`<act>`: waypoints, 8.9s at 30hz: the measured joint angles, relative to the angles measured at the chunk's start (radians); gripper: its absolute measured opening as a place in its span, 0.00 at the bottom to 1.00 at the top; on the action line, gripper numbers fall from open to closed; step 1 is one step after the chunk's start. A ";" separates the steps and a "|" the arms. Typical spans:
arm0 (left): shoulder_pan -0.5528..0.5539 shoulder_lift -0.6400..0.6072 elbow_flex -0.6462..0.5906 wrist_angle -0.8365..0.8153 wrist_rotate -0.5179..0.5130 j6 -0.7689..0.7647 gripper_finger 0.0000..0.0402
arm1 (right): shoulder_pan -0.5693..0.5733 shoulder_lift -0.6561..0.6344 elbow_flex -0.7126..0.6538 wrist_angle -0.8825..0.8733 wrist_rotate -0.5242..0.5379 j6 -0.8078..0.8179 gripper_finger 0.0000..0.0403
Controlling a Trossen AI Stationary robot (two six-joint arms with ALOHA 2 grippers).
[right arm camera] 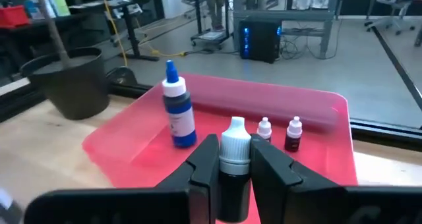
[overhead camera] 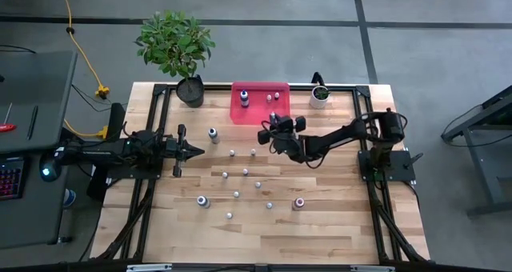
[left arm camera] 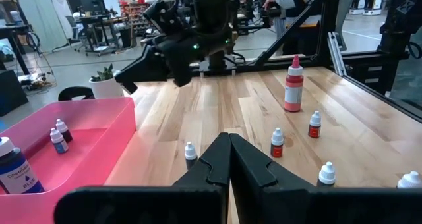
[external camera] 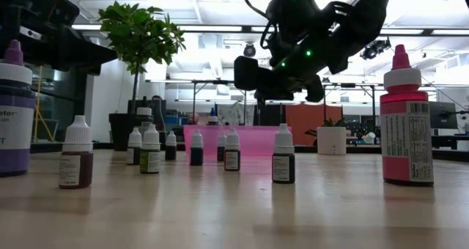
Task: Pick & Place food coloring
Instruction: Put the small black food coloring bottle into the red bin, then put the small red food coloring bottle into the red bin
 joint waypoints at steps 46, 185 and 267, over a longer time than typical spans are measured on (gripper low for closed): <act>0.000 0.000 0.000 0.000 0.000 0.000 0.00 | -0.220 0.350 0.332 0.007 -0.114 0.055 0.14; 0.000 0.000 0.000 0.000 0.000 0.000 0.00 | 0.436 0.297 1.096 -1.690 -1.029 -0.203 0.56; 0.000 0.000 0.000 0.000 0.000 0.000 0.00 | 0.369 0.197 0.617 -1.222 -1.093 -0.186 0.39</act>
